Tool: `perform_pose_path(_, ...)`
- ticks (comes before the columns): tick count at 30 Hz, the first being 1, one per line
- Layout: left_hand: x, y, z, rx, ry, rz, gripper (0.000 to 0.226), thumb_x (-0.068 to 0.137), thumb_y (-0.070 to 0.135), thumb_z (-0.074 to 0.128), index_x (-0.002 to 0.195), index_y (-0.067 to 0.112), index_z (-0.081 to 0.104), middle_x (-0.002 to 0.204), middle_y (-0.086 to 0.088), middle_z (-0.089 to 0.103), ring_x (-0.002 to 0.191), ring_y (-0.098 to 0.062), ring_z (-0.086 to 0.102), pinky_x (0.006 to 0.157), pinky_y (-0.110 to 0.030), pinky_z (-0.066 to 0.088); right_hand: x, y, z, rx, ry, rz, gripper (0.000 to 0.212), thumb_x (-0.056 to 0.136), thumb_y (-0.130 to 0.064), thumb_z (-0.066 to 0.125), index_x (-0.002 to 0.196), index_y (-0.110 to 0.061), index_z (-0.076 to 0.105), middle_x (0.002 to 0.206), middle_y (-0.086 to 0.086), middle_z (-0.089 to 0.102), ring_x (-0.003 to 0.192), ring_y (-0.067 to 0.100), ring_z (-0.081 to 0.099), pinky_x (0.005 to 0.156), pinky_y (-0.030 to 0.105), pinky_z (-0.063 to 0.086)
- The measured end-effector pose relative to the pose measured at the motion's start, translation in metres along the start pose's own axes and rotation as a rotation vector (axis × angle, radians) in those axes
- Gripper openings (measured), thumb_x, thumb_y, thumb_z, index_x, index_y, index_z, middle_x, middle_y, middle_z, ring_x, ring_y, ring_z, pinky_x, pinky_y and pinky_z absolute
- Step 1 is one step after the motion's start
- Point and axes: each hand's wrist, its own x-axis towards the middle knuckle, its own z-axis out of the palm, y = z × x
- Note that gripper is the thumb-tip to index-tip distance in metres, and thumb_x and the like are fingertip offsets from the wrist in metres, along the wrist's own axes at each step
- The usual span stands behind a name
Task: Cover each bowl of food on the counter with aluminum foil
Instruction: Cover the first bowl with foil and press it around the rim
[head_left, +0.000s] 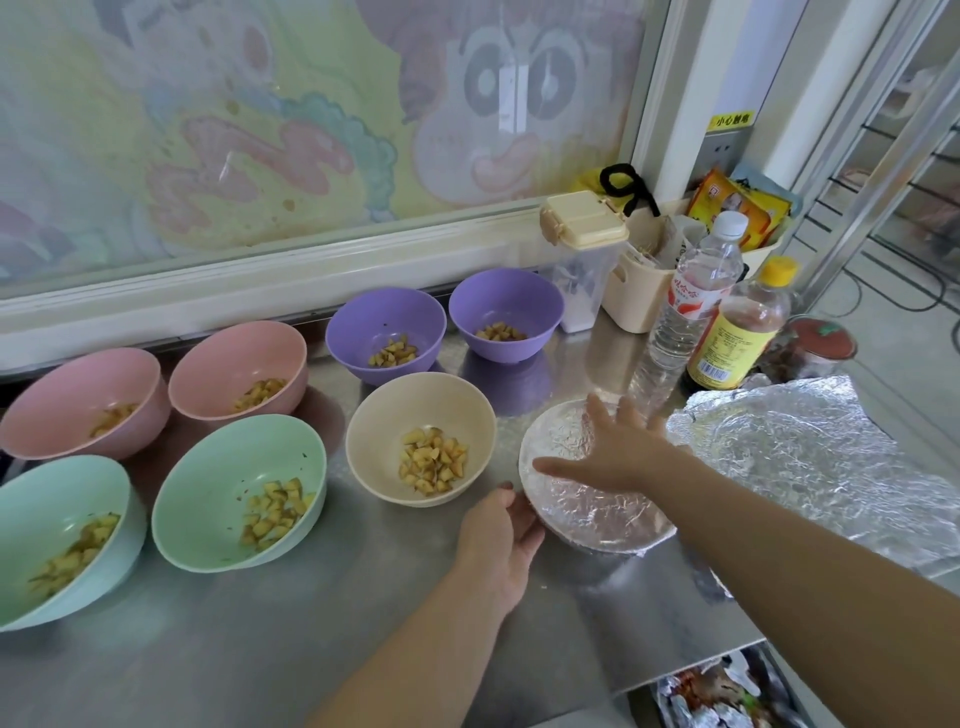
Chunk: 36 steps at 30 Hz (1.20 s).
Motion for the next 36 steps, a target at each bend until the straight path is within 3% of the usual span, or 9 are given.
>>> perform_pose_path(2, -0.002, -0.002, 0.006, -0.044, 0.01, 0.085, 0.029, 0.103, 0.009, 0.041, 0.126, 0.004, 0.057, 0.116, -0.014, 0.07, 0.111, -0.026, 0.063, 0.11, -0.043, 0.042, 0.002, 0.007, -0.003, 0.024, 0.023, 0.021, 0.148, 0.041, -0.112, 0.028, 0.158, -0.033, -0.018, 0.168, 0.009, -0.016, 0.153, 0.042, -0.014, 0.117, 0.071, 0.009)
perform_pose_path(6, -0.011, -0.013, 0.026, -0.069, -0.011, 0.154, 0.027, 0.103, 0.018, 0.044, 0.108, 0.009, 0.069, 0.101, -0.009, 0.076, 0.092, -0.021, 0.07, 0.082, -0.033, 0.054, -0.01, 0.01, 0.003, 0.044, 0.093, 0.01, 0.125, 0.069, -0.096, 0.045, 0.16, -0.033, -0.012, 0.169, 0.001, -0.014, 0.154, 0.04, -0.008, 0.116, 0.068, 0.016)
perform_pose_path(14, -0.002, -0.025, 0.05, -0.193, 0.06, 0.195, 0.041, 0.098, 0.039, 0.044, 0.123, 0.015, 0.066, 0.12, -0.011, 0.07, 0.111, -0.031, 0.066, 0.106, -0.05, 0.046, -0.014, 0.008, 0.002, 0.082, 0.08, 0.01, 0.117, 0.076, -0.092, 0.042, 0.161, -0.029, -0.008, 0.169, 0.0, -0.011, 0.154, 0.04, -0.001, 0.115, 0.067, 0.017)
perform_pose_path(18, -0.003, -0.015, 0.049, -0.206, 0.019, 0.167, 0.041, 0.102, 0.034, 0.039, 0.12, 0.01, 0.067, 0.113, -0.014, 0.073, 0.109, -0.032, 0.067, 0.104, -0.046, 0.048, -0.014, 0.012, 0.002, 0.113, 0.065, 0.029, 0.12, 0.073, -0.093, 0.045, 0.16, -0.031, -0.009, 0.169, 0.002, -0.013, 0.153, 0.042, 0.001, 0.117, 0.067, 0.018)
perform_pose_path(22, 0.002, 0.007, 0.042, -0.17, -0.026, 0.21, 0.026, 0.1, 0.024, 0.048, 0.105, 0.009, 0.068, 0.089, -0.005, 0.076, 0.08, -0.019, 0.073, 0.076, -0.032, 0.056, -0.017, 0.019, -0.005, 0.099, 0.083, 0.047, 0.134, 0.06, -0.101, 0.046, 0.158, -0.035, -0.016, 0.168, 0.005, -0.019, 0.154, 0.041, -0.002, 0.116, 0.071, 0.011)
perform_pose_path(26, -0.003, -0.007, 0.037, -0.138, -0.013, 0.206, 0.031, 0.104, 0.028, 0.044, 0.111, 0.011, 0.07, 0.101, -0.006, 0.077, 0.096, -0.02, 0.071, 0.088, -0.033, 0.054, -0.017, 0.011, 0.004, 0.022, 0.119, -0.081, 0.148, 0.044, -0.106, 0.049, 0.156, -0.039, -0.022, 0.163, 0.003, -0.034, 0.152, 0.036, -0.024, 0.116, 0.075, 0.006)
perform_pose_path(28, -0.005, -0.018, 0.04, -0.174, -0.032, 0.159, 0.037, 0.104, 0.032, 0.041, 0.115, 0.012, 0.069, 0.102, -0.008, 0.076, 0.095, -0.022, 0.072, 0.08, -0.034, 0.055, -0.015, 0.01, 0.011, 0.002, 0.114, -0.094, 0.152, 0.039, -0.107, 0.048, 0.155, -0.04, -0.023, 0.164, 0.002, -0.032, 0.152, 0.037, -0.023, 0.116, 0.074, 0.007)
perform_pose_path(32, -0.001, -0.019, 0.051, -0.285, -0.057, 0.13, 0.047, 0.101, 0.04, 0.039, 0.125, 0.01, 0.066, 0.113, -0.013, 0.073, 0.111, -0.032, 0.067, 0.102, -0.045, 0.048, -0.013, 0.009, 0.014, -0.026, 0.118, -0.07, 0.153, 0.038, -0.107, 0.049, 0.155, -0.039, -0.022, 0.165, 0.003, -0.029, 0.152, 0.037, -0.021, 0.116, 0.073, 0.009)
perform_pose_path(36, 0.003, -0.015, 0.053, -0.364, -0.031, 0.114, 0.046, 0.1, 0.037, 0.039, 0.117, 0.009, 0.071, 0.109, -0.014, 0.074, 0.11, -0.034, 0.066, 0.104, -0.046, 0.047, -0.015, 0.005, 0.016, 0.012, 0.131, -0.04, 0.152, 0.038, -0.107, 0.049, 0.156, -0.039, -0.019, 0.165, 0.004, -0.028, 0.152, 0.037, -0.021, 0.116, 0.072, 0.009)
